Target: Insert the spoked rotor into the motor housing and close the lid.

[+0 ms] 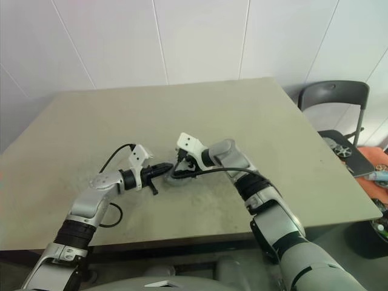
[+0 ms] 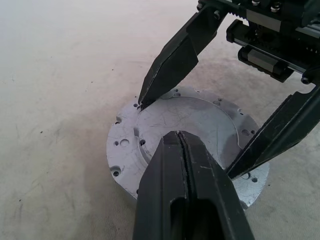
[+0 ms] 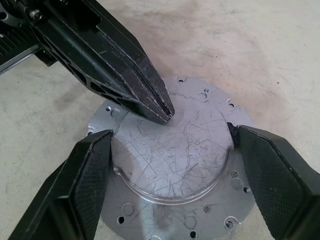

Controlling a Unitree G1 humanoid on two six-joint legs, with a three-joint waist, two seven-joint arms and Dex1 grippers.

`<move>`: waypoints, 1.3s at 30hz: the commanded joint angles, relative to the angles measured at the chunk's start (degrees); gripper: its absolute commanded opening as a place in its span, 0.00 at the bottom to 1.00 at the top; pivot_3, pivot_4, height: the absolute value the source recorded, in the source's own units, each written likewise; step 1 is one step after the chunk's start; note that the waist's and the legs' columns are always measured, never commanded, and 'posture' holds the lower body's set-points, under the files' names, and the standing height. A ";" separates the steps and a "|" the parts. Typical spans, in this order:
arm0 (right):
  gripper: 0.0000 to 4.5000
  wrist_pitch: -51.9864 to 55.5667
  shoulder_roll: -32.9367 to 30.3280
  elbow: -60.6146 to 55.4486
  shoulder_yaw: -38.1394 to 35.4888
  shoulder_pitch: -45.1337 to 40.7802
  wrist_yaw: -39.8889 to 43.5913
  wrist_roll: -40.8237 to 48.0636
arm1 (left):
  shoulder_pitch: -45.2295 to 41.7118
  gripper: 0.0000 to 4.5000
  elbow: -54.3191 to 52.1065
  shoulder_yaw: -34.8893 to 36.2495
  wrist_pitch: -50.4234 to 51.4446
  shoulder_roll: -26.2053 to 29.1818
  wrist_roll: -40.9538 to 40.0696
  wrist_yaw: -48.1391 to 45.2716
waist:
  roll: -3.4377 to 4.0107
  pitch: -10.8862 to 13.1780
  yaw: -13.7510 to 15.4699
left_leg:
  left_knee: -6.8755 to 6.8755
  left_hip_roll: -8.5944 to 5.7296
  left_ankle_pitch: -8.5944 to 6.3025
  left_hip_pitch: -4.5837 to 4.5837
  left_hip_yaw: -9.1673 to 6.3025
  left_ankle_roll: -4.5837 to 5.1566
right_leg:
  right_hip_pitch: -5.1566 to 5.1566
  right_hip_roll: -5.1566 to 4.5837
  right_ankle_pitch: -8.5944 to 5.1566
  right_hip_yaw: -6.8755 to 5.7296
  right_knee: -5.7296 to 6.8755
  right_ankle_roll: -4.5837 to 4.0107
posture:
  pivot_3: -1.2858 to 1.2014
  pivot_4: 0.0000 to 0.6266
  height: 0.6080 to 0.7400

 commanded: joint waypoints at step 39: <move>0.99 11.07 -6.18 -5.80 -9.85 3.05 3.02 9.23 | 0.28 0.00 4.04 -0.23 -5.52 -0.21 1.33 -0.05 | 0.01 0.04 0.59 | -0.13 -0.17 0.00 -1.15 -0.03 0.03 | -0.90 -0.17 0.35 0.01 -0.65 -0.03 | 0.52 0.00 1.00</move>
